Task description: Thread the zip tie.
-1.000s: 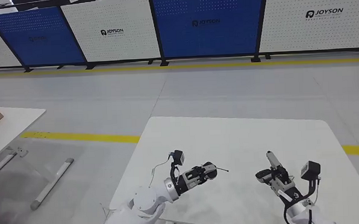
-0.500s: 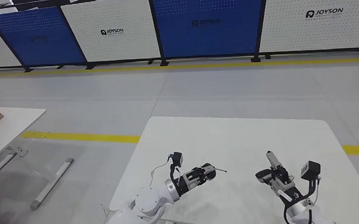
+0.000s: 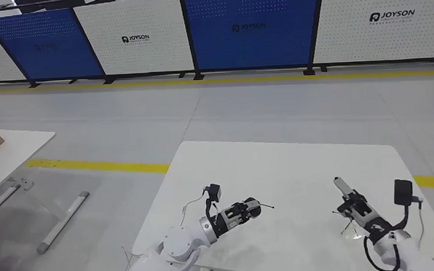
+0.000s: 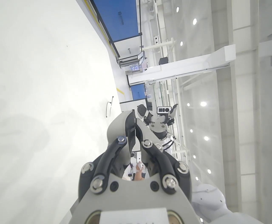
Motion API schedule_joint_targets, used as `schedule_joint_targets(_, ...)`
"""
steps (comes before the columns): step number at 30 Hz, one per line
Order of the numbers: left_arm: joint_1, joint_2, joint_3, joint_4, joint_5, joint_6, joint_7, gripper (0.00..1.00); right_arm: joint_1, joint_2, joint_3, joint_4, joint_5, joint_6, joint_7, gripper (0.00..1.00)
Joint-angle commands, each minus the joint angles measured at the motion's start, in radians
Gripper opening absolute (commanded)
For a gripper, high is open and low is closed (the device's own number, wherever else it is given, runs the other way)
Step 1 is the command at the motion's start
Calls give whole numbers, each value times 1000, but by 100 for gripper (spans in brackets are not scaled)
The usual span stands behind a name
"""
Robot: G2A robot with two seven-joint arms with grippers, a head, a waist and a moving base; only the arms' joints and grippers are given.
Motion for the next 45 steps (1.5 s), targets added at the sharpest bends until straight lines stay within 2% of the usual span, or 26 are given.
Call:
schedule_joint_targets(1,0,0,0,0,0,0,0,0,12,0,-2,14,-22,-6,-4,100)
schedule_joint_targets(11,0,0,0,0,0,0,0,0,12,0,-2,14,-22,-6,-4,100)
schedule_joint_targets(12,0,0,0,0,0,0,0,0,14,2,-7,14,-48,-15,-1,100)
schedule_joint_targets(14,0,0,0,0,0,0,0,0,21,9,-16,8,-130,-17,39,100)
schedule_joint_targets(16,0,0,0,0,0,0,0,0,39,20,-17,-4,-235,-6,136,100)
schedule_joint_targets(20,0,0,0,0,0,0,0,0,50,35,22,-18,-409,-6,263,100)
schedule_joint_targets(21,0,0,0,0,0,0,0,0,47,38,26,-29,-472,-6,293,100)
schedule_joint_targets(23,0,0,0,0,0,0,0,0,50,43,17,-37,-675,-6,369,100)
schedule_joint_targets(25,0,0,0,0,0,0,0,0,87,33,-8,-30,-771,-6,418,100)
schedule_joint_targets(36,0,0,0,0,0,0,0,0,94,31,-10,-26,-771,-6,421,100)
schedule_joint_targets(37,0,0,0,0,0,0,0,0,92,31,-12,-25,-770,-13,420,100)
schedule_joint_targets(38,0,0,0,0,0,0,0,0,88,33,-16,-21,-769,-55,436,100)
schedule_joint_targets(40,0,0,0,0,0,0,0,0,91,38,-5,-26,-780,-96,489,100)
schedule_joint_targets(43,0,0,0,0,0,0,0,0,108,52,-1,-58,-859,-167,658,100)
schedule_joint_targets(45,0,0,0,0,0,0,0,0,127,58,-4,-91,-913,-190,748,100)
